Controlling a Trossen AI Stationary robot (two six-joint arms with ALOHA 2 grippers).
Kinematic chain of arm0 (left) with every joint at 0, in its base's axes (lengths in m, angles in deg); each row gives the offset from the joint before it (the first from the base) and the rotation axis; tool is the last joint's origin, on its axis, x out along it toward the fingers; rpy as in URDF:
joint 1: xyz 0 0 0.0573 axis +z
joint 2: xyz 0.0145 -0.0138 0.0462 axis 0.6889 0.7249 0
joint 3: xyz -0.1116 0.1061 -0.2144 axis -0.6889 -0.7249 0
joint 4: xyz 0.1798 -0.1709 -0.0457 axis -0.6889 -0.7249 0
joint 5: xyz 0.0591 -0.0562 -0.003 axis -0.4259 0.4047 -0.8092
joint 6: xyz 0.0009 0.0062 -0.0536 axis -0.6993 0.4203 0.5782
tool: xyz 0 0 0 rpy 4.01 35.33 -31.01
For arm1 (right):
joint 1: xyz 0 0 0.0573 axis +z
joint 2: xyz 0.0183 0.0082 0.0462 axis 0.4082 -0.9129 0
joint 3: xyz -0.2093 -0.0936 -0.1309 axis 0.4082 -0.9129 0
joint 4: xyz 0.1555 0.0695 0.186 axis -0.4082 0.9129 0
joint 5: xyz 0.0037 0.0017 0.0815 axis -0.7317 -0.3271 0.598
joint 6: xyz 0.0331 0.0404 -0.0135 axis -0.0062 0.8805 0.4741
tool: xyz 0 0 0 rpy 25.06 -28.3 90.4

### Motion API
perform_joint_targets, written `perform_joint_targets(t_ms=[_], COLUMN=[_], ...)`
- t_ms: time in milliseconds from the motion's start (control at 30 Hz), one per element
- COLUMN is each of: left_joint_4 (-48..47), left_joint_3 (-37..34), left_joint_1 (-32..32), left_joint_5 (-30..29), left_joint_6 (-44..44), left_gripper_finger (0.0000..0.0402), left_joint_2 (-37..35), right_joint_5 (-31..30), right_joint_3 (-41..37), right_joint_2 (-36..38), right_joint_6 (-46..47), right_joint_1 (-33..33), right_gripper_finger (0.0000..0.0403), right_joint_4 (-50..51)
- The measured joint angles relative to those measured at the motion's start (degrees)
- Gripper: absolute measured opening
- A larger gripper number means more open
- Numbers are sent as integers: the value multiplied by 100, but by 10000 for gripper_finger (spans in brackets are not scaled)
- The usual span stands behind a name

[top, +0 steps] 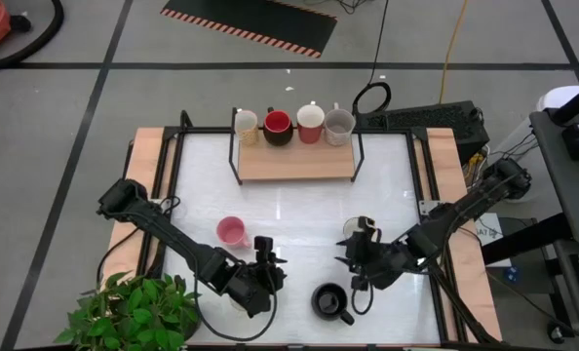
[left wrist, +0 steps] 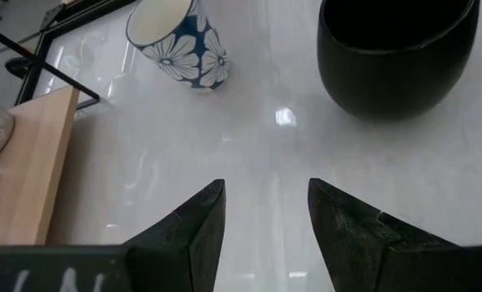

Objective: Place coffee mugs
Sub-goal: Put the blue mug on the shelf

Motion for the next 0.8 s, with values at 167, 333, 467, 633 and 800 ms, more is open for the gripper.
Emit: perform_joint_targets(t_ms=[167, 333, 467, 633, 800], left_joint_4=[176, 209, 211, 261, 287], left_joint_3=[-2, -2, -2, -2, -2], left_joint_1=[69, 188, 319, 507, 581], left_joint_5=[1, -1, -1, -5, -2], left_joint_6=[1, 0, -31, -40, -208], left_gripper_finger=[182, 182, 182, 182, 182], left_joint_2=[0, 0, 0, 0, 0], right_joint_5=[38, 357, 658, 1030, 1345], right_joint_3=[87, 87, 87, 87, 215], right_joint_2=[-92, -108, -108, -108, -112], right_joint_6=[205, 220, 360, 755, 817], right_joint_1=[9, -37, -35, -5, 132], right_gripper_finger=[157, 164, 177, 182, 182], right_joint_4=[974, 1504, 1957, 2606, 2936])
